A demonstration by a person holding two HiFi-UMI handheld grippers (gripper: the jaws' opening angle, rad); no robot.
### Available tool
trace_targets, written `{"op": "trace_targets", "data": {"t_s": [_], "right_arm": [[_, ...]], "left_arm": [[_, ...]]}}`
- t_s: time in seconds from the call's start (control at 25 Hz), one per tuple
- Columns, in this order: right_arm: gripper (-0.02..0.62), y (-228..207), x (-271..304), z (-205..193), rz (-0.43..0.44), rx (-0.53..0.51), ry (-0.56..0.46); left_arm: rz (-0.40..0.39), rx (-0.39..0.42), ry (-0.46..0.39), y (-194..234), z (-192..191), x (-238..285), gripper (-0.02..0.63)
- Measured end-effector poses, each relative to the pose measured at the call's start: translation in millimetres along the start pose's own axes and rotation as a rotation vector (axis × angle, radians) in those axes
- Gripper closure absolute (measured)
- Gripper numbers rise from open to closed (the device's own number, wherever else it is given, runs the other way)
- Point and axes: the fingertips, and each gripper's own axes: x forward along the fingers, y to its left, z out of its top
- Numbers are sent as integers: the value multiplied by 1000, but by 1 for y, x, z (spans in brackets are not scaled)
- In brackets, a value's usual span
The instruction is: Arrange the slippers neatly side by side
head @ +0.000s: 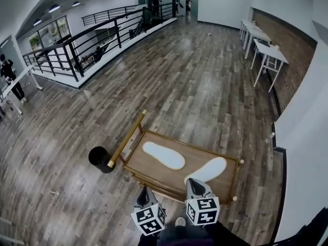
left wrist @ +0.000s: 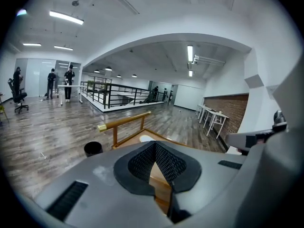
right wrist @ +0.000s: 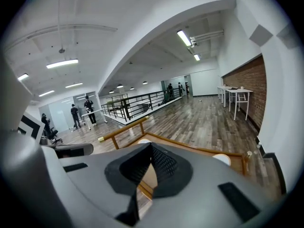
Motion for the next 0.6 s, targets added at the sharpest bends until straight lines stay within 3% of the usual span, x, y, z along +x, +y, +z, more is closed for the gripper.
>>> {"op": "trace_targets", "data": {"t_s": [0.36,0.6], "right_arm": [[597,-59,-11,2,-179,101,-21],[597,-76,-11,6,-294,173,-38]], "left_arm": [[-181,104,34,-63,9,41,606],[-295,168,57,-82,21,63,606]]}}
